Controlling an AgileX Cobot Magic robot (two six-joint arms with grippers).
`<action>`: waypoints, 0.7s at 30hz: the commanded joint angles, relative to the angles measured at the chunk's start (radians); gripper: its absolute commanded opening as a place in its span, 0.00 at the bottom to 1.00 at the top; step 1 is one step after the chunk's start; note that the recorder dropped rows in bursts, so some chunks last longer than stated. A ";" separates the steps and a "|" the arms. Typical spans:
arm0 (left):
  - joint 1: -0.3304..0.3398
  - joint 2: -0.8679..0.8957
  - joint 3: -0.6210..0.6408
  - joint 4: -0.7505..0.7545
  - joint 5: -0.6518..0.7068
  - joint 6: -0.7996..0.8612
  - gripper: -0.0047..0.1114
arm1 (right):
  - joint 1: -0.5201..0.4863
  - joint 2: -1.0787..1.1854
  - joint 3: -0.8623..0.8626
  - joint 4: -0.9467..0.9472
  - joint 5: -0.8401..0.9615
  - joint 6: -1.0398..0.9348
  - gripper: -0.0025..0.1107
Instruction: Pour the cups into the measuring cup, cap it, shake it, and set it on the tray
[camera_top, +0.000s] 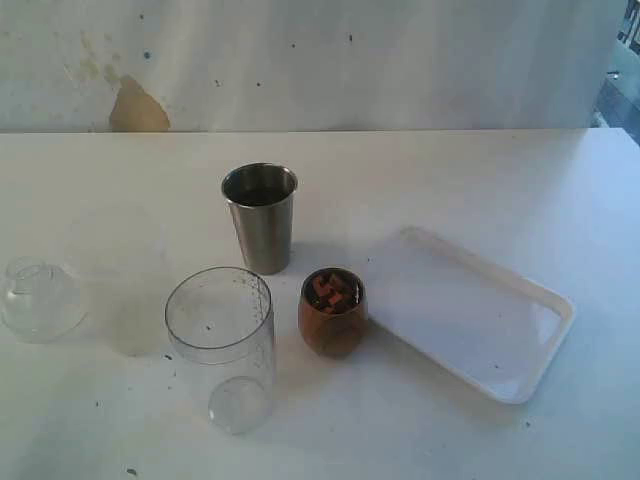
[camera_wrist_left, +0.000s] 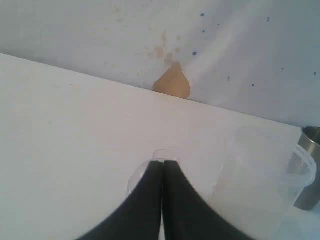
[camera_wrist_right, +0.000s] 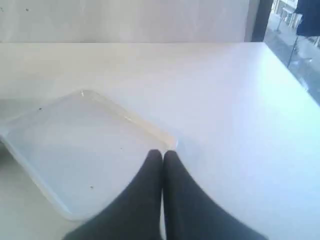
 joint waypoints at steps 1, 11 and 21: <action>0.001 -0.005 0.000 0.006 -0.015 -0.003 0.05 | -0.005 -0.005 0.006 -0.045 -0.068 -0.016 0.02; 0.001 -0.005 0.000 0.006 -0.015 -0.003 0.05 | -0.005 -0.005 0.006 -0.031 -0.619 0.086 0.02; 0.001 -0.005 0.000 0.006 -0.015 -0.003 0.05 | -0.005 0.164 -0.027 -0.278 -0.822 0.391 0.67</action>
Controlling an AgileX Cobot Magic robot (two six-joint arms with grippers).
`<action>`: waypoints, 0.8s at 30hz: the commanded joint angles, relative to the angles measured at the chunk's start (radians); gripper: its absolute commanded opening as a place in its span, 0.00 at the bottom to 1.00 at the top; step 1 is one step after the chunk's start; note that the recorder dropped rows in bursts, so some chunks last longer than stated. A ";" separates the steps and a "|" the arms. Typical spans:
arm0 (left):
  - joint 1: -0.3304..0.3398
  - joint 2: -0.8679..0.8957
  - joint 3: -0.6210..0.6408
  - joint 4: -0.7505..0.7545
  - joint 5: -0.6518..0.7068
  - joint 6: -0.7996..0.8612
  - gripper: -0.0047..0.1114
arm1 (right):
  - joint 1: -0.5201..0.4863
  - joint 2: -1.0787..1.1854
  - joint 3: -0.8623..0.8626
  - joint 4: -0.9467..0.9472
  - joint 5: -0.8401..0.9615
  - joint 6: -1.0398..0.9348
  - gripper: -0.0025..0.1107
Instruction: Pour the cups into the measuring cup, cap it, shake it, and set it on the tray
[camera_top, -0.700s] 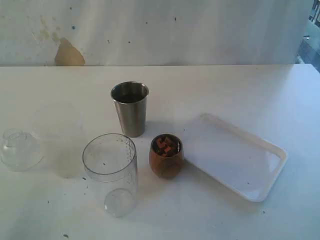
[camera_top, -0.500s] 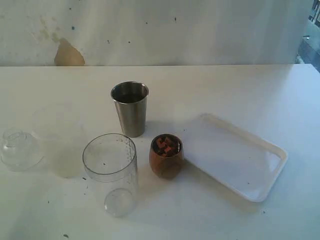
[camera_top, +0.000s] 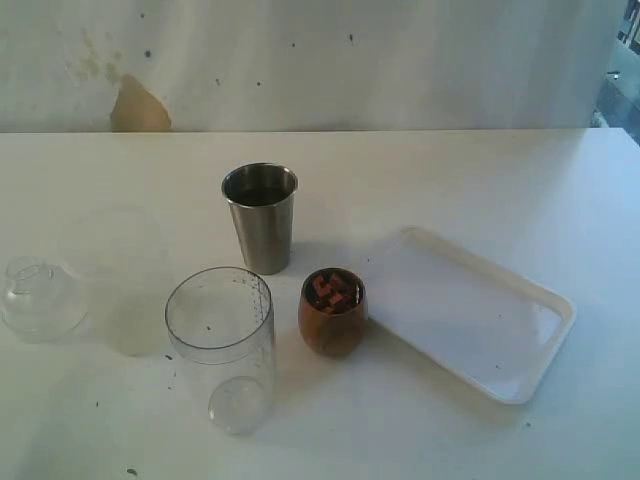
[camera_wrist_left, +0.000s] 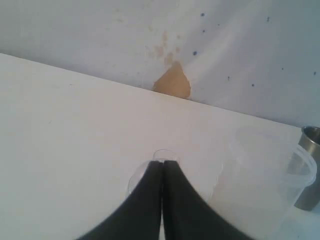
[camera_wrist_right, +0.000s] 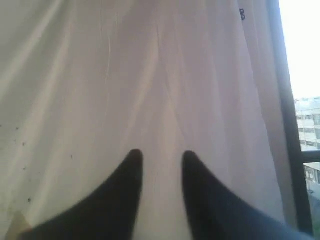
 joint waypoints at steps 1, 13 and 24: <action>0.001 -0.005 0.000 0.006 -0.015 -0.003 0.05 | -0.005 0.171 -0.042 -0.221 -0.125 0.213 0.79; 0.001 -0.005 0.000 0.006 -0.015 -0.003 0.05 | -0.005 1.118 -0.243 -0.738 -0.604 0.377 0.86; 0.001 -0.005 0.000 0.006 -0.015 -0.003 0.05 | 0.123 1.707 -0.402 -0.747 -0.728 -0.040 0.86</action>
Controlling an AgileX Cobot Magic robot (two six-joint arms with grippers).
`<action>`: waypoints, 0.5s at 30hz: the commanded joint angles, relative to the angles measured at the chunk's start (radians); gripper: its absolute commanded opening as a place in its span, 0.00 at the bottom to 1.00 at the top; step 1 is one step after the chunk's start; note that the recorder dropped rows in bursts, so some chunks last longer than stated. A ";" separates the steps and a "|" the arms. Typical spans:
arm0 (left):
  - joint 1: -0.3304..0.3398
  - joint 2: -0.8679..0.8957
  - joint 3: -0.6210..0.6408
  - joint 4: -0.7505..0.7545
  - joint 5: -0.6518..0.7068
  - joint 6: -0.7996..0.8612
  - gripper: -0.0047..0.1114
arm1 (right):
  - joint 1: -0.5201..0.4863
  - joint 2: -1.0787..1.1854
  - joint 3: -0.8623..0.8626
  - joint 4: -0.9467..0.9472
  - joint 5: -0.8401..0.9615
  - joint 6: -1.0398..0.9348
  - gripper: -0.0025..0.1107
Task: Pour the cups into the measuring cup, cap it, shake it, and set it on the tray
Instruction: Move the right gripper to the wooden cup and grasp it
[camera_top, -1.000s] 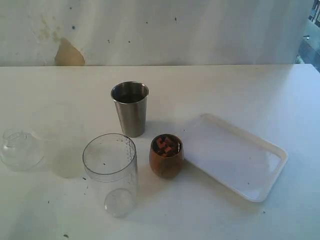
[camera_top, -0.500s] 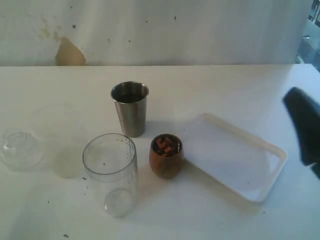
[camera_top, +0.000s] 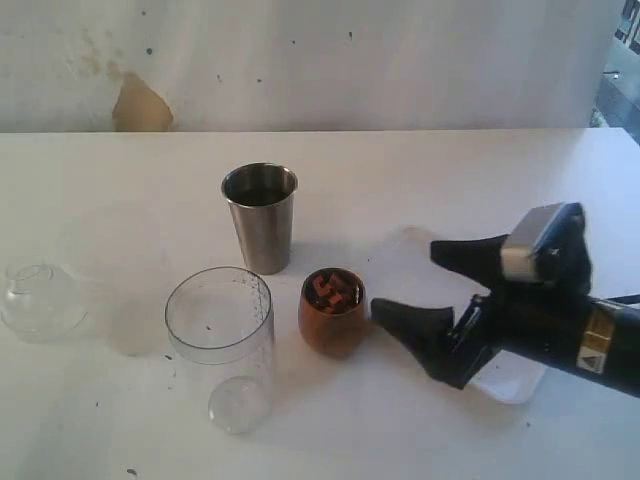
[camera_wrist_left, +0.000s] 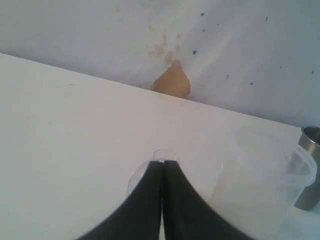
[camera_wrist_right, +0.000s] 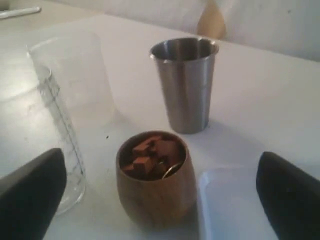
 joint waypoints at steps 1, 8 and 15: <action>0.001 -0.005 0.000 0.006 -0.015 -0.003 0.05 | 0.072 0.161 -0.070 0.046 -0.011 -0.179 0.86; 0.001 -0.005 0.000 0.006 -0.015 -0.003 0.05 | 0.118 0.287 -0.165 0.096 -0.011 -0.217 0.86; 0.001 -0.005 0.000 0.006 -0.015 -0.003 0.05 | 0.166 0.340 -0.230 0.105 0.036 -0.220 0.86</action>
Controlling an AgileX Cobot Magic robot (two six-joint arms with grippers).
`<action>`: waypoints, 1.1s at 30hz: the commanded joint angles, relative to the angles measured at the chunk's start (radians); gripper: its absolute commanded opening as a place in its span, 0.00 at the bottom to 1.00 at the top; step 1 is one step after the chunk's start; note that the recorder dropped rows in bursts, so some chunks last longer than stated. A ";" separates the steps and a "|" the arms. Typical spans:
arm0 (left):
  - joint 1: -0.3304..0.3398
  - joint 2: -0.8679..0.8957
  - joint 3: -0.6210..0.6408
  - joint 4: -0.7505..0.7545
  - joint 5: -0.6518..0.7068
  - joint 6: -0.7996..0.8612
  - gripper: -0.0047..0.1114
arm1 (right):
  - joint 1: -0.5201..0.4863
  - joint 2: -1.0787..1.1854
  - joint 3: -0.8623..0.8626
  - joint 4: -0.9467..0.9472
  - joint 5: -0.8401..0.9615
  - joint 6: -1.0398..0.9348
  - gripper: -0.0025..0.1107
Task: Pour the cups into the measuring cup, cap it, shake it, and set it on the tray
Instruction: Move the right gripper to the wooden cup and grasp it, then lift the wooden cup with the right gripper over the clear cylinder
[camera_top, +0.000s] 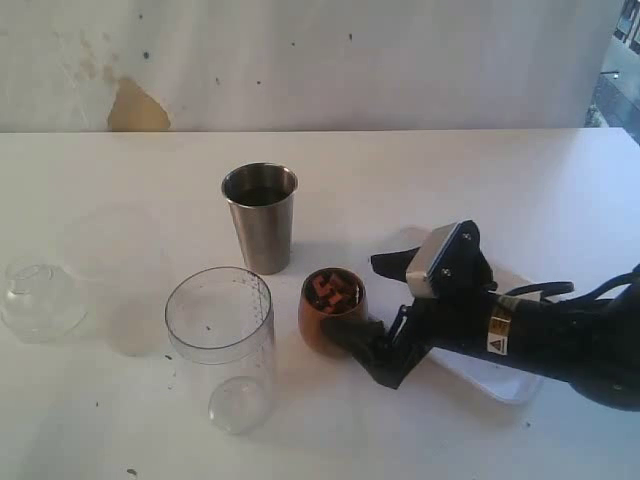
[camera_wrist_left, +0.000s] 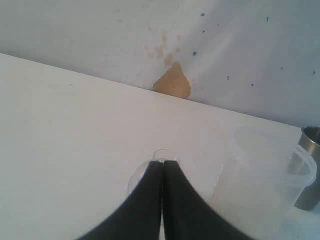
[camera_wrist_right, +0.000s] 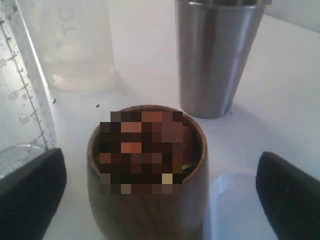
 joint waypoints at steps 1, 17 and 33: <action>0.001 -0.005 0.000 0.006 -0.015 -0.003 0.05 | 0.023 0.032 -0.039 0.013 0.025 -0.012 0.86; 0.001 -0.005 0.000 0.006 -0.015 -0.003 0.05 | 0.096 0.144 -0.153 0.049 0.093 -0.010 0.81; 0.001 -0.005 0.000 0.006 -0.015 -0.003 0.05 | 0.103 -0.096 -0.170 0.019 0.154 0.077 0.02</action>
